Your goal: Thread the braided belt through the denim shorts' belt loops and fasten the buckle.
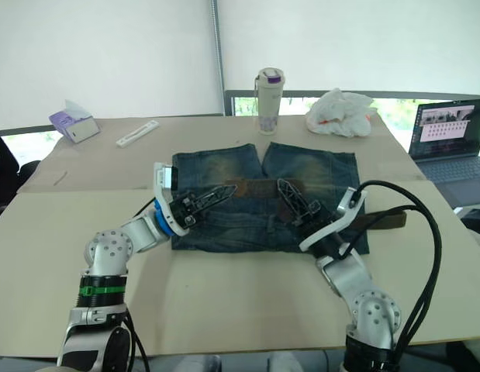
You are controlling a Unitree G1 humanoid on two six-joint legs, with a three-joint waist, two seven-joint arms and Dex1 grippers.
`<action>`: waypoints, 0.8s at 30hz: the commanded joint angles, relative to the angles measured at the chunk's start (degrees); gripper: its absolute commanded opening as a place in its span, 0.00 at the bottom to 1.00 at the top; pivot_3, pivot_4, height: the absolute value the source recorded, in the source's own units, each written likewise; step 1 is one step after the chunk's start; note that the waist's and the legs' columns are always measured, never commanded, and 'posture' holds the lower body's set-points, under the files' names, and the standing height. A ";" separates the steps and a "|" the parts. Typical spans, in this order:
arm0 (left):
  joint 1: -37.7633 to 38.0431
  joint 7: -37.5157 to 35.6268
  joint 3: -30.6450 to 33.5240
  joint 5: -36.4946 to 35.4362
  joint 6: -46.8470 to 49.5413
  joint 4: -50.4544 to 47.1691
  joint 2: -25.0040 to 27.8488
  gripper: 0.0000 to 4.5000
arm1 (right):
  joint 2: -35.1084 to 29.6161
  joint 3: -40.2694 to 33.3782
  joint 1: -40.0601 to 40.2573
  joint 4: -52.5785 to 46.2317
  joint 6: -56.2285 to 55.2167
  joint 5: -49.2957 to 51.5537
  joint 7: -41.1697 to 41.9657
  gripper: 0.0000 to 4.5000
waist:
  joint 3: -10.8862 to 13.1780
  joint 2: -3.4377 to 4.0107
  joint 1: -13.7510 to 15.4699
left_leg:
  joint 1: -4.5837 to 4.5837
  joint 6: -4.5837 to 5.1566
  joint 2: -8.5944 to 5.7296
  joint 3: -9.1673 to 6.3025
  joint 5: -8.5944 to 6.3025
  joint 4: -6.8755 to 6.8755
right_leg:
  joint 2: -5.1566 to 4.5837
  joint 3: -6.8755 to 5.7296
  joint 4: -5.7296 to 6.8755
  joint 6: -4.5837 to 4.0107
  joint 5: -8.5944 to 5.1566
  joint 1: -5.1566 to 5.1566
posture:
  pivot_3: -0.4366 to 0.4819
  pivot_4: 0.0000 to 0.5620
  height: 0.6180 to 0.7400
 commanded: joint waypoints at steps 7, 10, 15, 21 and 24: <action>0.03 0.86 -1.40 2.10 -1.94 -0.41 0.77 0.00 | -18.88 -10.75 3.41 -1.71 -4.57 -8.55 4.57 0.01 | 0.01 -0.01 0.32 | -0.05 0.00 -0.06 0.20 0.00 0.00 | 0.03 -0.01 -0.04 0.01 0.00 0.00 | 0.48 0.27 1.00; 0.15 1.12 -1.92 2.50 -2.69 -0.07 0.71 0.00 | -23.52 -12.02 3.86 -0.90 -4.22 -9.41 6.35 0.01 | 0.02 -0.03 0.28 | -0.10 0.00 -0.05 0.32 0.00 0.01 | 0.04 -0.01 -0.06 0.01 -0.01 0.00 | 0.48 0.27 1.00; 0.07 1.02 -3.15 2.99 -3.91 0.79 0.14 0.00 | -21.23 -6.51 3.08 -4.02 -3.70 -7.34 5.10 0.01 | 0.02 -0.03 0.32 | -0.12 0.00 -0.02 0.32 0.00 0.00 | 0.08 -0.01 -0.06 0.02 -0.01 0.01 | 0.48 0.27 1.00; -0.30 0.93 -3.28 3.31 -4.39 1.40 -0.35 0.00 | -16.25 -3.17 2.32 -5.13 -2.29 -3.74 3.98 0.25 | 0.02 -0.03 0.80 | -0.22 0.00 -0.03 0.25 0.00 0.03 | 0.05 -0.01 -0.06 0.02 -0.01 -0.07 | 0.48 0.27 1.00; -0.30 0.90 -3.19 3.28 -4.35 1.40 -0.38 0.00 | -16.12 -1.73 2.78 -5.40 -1.06 -2.41 4.12 0.47 | 0.02 -0.02 0.96 | -0.25 0.00 -0.03 0.19 0.00 0.03 | 0.03 0.00 -0.05 0.01 0.00 -0.12 | 0.48 0.27 1.00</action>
